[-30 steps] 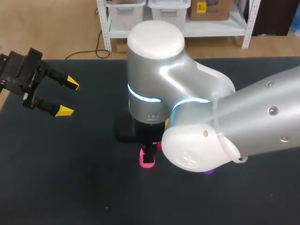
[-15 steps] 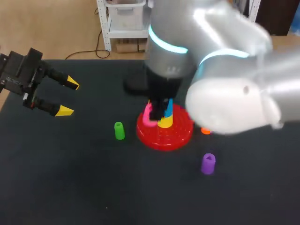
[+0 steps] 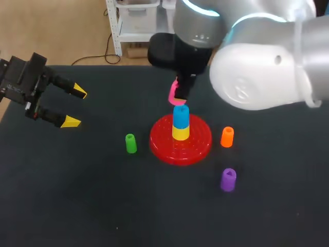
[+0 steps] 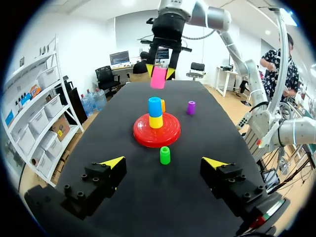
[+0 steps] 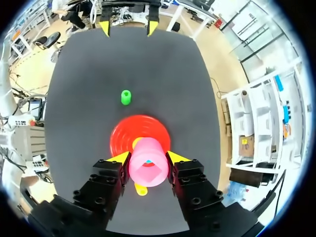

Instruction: Pick up and stack the cylinders on the red base in this order: pink,purple,orange,green

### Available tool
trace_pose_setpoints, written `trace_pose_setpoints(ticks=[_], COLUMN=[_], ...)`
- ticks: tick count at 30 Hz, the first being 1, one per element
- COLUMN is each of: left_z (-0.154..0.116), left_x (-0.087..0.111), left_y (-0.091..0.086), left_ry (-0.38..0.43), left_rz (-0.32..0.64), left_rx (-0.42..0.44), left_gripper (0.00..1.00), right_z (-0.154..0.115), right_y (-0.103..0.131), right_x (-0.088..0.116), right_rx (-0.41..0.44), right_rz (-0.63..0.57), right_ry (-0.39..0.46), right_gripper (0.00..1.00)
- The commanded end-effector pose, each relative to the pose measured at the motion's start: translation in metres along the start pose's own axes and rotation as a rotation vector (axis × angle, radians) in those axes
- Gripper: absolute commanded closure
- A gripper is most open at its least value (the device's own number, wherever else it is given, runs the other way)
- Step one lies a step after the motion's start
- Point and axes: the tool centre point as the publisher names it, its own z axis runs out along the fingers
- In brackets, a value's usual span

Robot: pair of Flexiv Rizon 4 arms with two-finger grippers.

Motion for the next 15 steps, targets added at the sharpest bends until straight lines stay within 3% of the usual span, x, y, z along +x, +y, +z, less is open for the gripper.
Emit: trace_pose_setpoints(ticks=[1, 15], left_z=[0.000, 0.000], left_x=[0.001, 0.001], left_y=[0.001, 0.001], left_ry=[0.000, 0.000], left_rz=[0.001, 0.001], left_rx=[0.002, 0.002], left_gripper=[0.00, 0.00], right_z=[0.008, 0.023], right_y=[-0.006, -0.013], right_x=[-0.002, 0.002], right_rx=[-0.015, -0.069], right_rz=[0.022, 0.076], right_ry=[0.000, 0.030], right_gripper=[1.00, 1.00])
